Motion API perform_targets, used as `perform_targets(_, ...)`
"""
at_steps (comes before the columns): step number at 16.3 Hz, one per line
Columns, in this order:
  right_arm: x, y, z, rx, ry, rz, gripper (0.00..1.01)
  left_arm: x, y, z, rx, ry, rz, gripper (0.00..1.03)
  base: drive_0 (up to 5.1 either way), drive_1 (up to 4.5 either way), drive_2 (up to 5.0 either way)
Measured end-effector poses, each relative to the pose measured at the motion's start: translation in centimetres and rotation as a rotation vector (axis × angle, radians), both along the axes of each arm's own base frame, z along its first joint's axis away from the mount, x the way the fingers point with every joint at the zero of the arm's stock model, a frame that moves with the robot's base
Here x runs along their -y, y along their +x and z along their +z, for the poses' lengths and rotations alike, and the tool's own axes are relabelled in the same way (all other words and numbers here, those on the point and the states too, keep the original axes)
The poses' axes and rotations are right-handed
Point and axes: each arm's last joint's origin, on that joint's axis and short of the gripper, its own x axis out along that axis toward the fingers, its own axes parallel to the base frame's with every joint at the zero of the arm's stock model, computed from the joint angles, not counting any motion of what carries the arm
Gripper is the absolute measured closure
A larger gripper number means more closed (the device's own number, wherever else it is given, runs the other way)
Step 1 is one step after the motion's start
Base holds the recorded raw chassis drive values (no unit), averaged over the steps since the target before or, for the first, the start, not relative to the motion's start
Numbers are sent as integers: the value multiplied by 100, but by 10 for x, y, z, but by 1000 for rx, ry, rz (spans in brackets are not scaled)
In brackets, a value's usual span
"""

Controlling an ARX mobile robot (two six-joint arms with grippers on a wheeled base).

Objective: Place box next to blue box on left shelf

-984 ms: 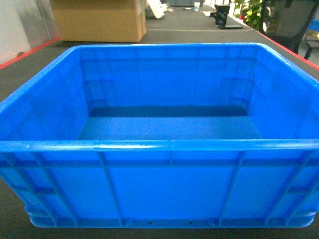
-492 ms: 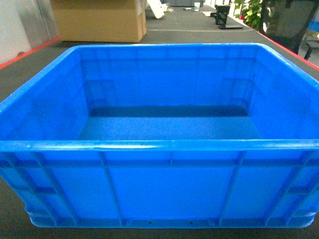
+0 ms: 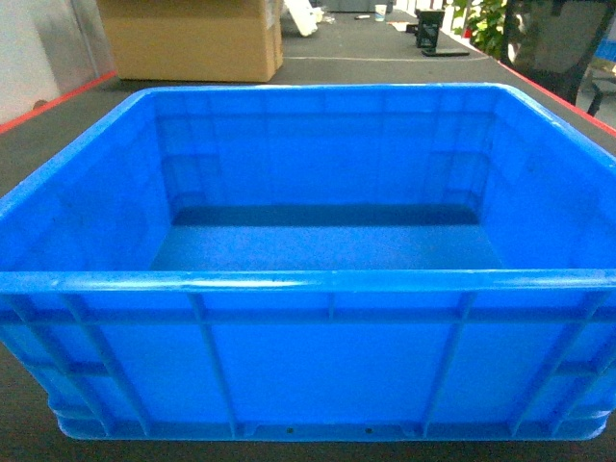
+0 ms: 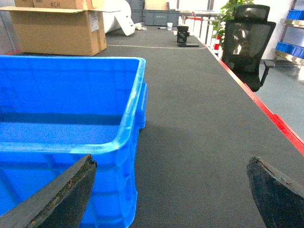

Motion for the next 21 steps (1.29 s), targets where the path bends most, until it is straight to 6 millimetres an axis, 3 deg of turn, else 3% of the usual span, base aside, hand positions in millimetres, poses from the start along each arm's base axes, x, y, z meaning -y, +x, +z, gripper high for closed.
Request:
perform_targets(14, 0, 0, 0, 0, 0, 0, 3, 0, 0, 0, 0, 0, 0, 5, 0, 0, 0)
perform_targets(15, 0, 0, 0, -5, 0, 0, 3, 1, 0, -3, -88, -12, 71, 5, 0, 0, 0)
perform_targets(17, 1, 2, -5, -237, 16, -214, 3, 5, 4, -5, -184, -22, 311, 5, 0, 0, 0)
perform_targets(18, -10, 23, 32, -146, 57, -117, 3, 7, 35, 37, -97, -78, 276, 5, 0, 0, 0)
perform_targets(21, -17, 62, 78, -187, 55, -26, 3, 8, 82, 73, -138, -81, 216, 5, 0, 0, 0)
